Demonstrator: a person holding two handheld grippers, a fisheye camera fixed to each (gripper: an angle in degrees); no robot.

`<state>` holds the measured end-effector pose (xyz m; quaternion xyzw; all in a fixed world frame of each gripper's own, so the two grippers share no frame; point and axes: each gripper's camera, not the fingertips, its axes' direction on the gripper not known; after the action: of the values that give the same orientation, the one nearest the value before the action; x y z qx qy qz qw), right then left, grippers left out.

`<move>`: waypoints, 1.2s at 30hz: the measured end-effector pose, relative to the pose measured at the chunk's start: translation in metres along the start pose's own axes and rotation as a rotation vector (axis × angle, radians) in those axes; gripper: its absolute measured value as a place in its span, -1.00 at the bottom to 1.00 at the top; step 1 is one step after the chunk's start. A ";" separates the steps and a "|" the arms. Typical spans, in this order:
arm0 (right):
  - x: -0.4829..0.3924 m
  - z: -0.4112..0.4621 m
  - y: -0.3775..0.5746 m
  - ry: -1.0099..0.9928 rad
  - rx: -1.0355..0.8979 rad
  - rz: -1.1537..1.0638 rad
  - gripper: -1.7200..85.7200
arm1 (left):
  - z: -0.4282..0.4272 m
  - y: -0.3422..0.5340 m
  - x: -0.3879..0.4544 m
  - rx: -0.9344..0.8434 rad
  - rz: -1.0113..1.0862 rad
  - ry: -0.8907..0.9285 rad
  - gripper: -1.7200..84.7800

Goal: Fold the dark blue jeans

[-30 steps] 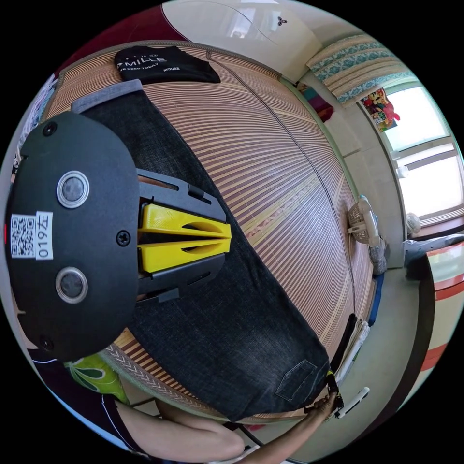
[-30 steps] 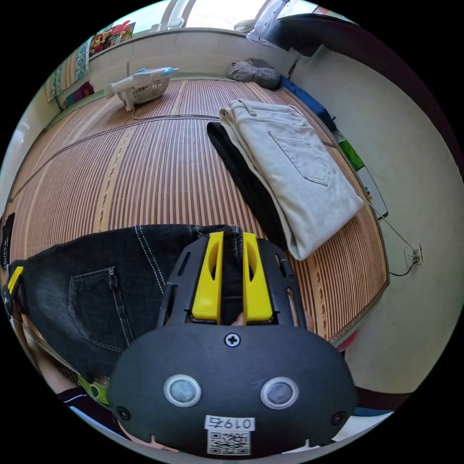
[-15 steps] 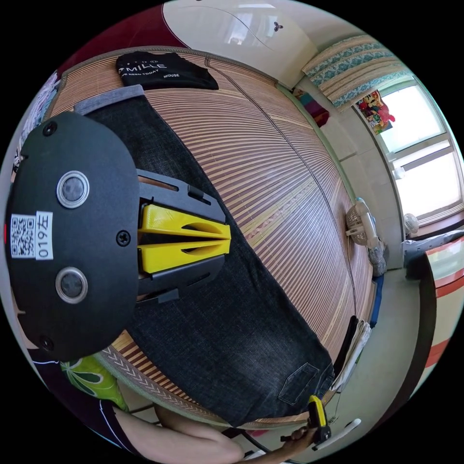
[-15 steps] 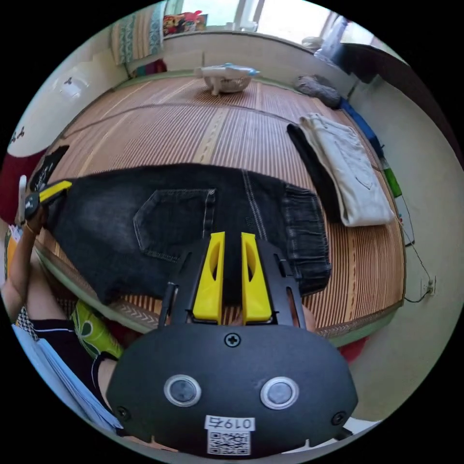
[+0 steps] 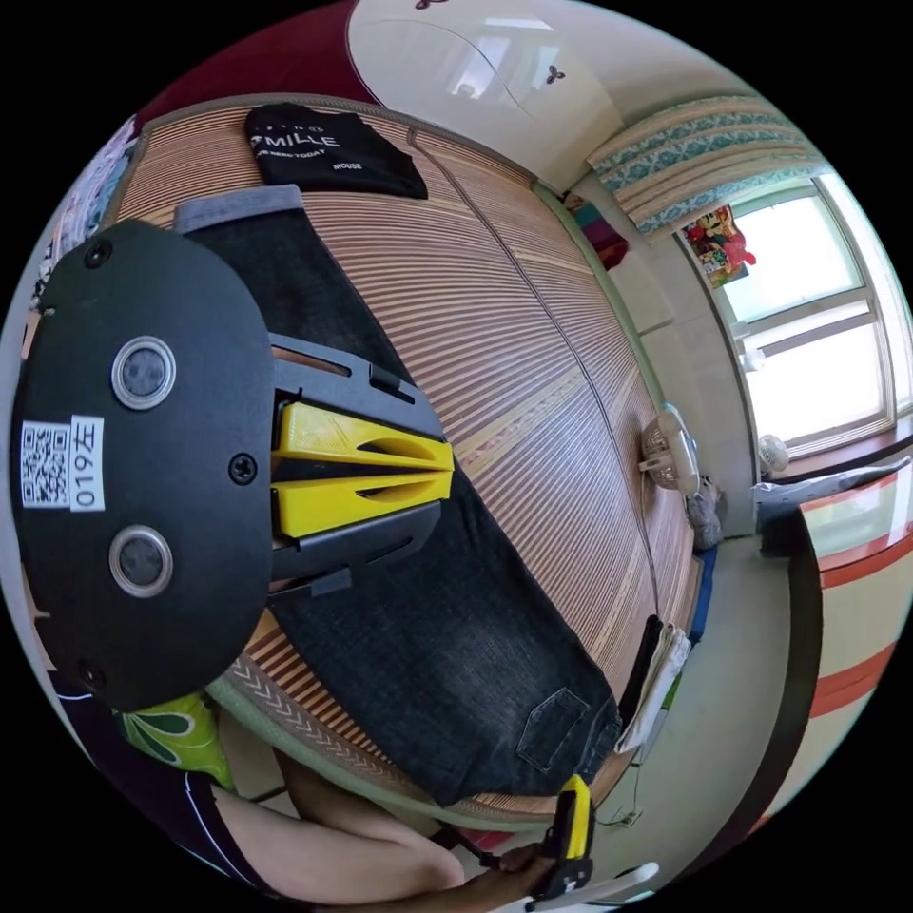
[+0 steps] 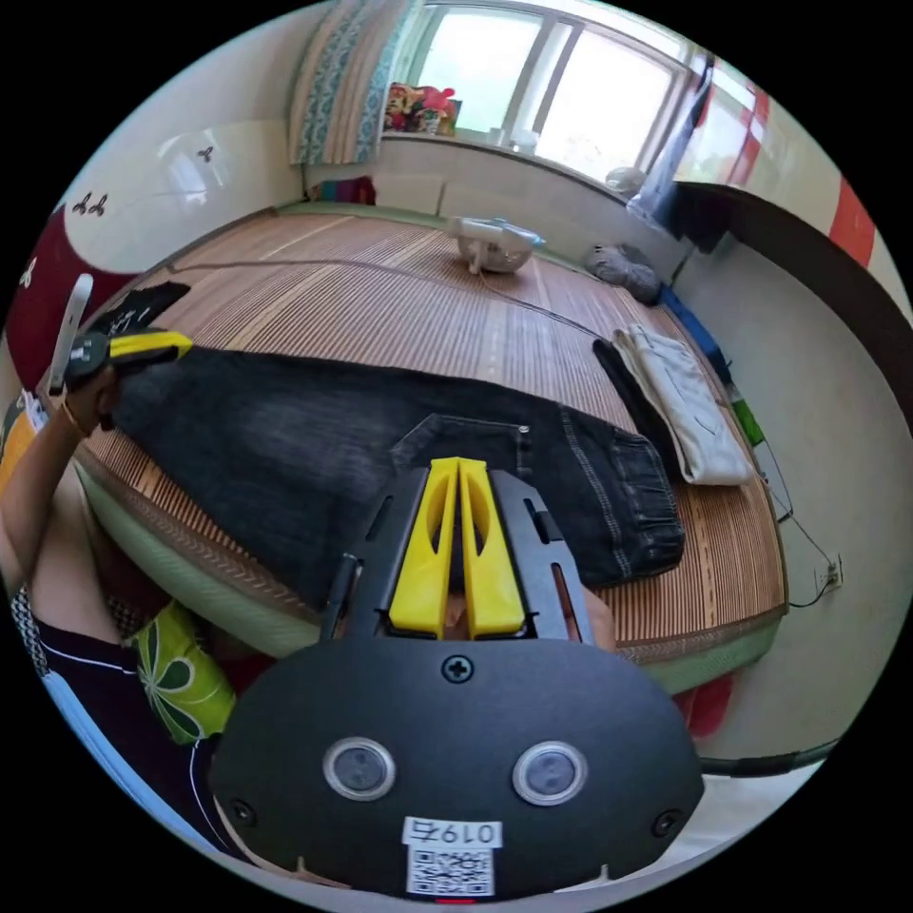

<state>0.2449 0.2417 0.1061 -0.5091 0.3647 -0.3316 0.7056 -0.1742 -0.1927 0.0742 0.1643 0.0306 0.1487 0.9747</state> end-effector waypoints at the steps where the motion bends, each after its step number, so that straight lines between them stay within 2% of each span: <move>1: -0.021 0.004 0.003 -0.009 -0.033 -0.035 -0.98 | -0.007 0.009 -0.006 -0.016 -0.025 -0.005 -0.94; 10: -0.079 0.042 0.022 -0.046 -0.203 -0.043 -0.98 | -0.024 0.075 -0.071 -0.163 -0.200 -0.022 -0.94; 13: -0.080 0.029 0.019 -0.068 -0.157 -0.001 -0.98 | -0.032 0.086 -0.081 -0.166 -0.232 -0.009 -0.94; 18: -0.110 -0.013 0.012 -0.016 0.039 -0.011 -0.98 | -0.087 0.099 -0.090 -0.067 -0.258 -0.023 -0.94; 26: -0.182 -0.034 -0.009 -0.166 0.141 -0.070 -0.98 | -0.119 0.168 -0.156 -0.023 -0.522 0.012 -0.94; 30: -0.208 -0.028 -0.012 -0.196 0.120 -0.096 -0.98 | -0.127 0.164 -0.156 0.002 -0.490 -0.032 -0.94; 36: -0.240 -0.002 -0.005 -0.164 0.006 -0.175 -0.98 | -0.111 0.165 -0.166 -0.102 -0.503 -0.031 -0.94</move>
<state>0.1192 0.4410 0.1529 -0.5622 0.2590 -0.3503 0.7030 -0.3909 -0.0593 0.0251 0.1046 0.0480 -0.0996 0.9883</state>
